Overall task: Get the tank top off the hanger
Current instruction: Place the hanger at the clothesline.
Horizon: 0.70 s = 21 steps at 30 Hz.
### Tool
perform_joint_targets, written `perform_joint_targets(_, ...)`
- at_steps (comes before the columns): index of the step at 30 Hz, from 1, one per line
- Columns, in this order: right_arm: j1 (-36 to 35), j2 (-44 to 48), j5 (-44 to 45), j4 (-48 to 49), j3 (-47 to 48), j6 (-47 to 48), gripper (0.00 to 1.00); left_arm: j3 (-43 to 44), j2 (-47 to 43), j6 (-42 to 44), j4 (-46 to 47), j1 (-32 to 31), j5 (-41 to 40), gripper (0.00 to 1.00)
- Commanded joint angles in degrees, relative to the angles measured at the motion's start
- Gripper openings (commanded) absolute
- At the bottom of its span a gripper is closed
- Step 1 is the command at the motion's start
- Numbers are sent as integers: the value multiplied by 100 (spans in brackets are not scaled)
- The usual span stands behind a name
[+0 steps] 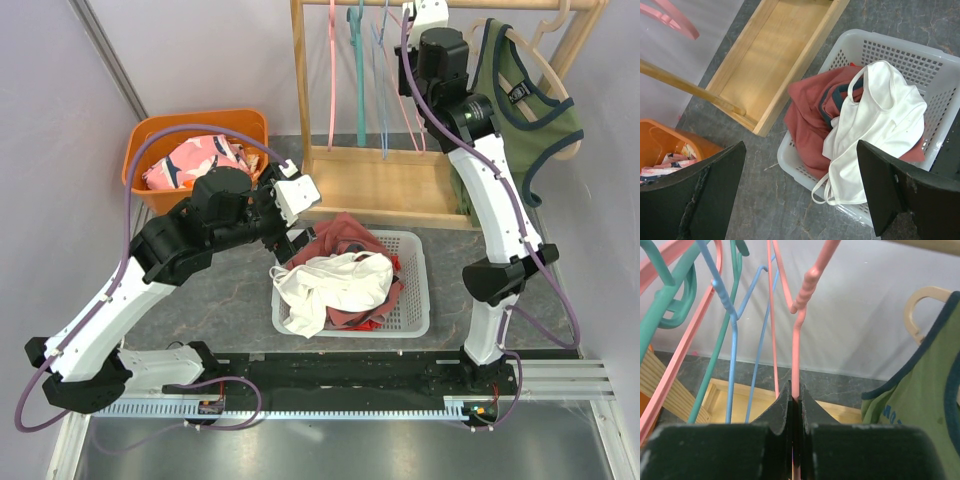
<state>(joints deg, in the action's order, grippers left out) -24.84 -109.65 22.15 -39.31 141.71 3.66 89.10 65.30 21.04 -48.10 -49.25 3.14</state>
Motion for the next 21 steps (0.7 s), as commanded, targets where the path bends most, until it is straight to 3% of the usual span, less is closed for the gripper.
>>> perform_joint_targets(1, 41, -136, -194, 318, 208, -41, 0, 125, -79, 120, -24, -14, -50, 99)
perform_joint_targets(15, 155, -303, -62, 371, 6, -32, 0, 187, 0, 41, -16, -14, -94, 99)
perform_joint_targets(21, 216, -180, 70, 451, -520, 21, 0, 187, 18, -3, -7, -14, -85, 99)
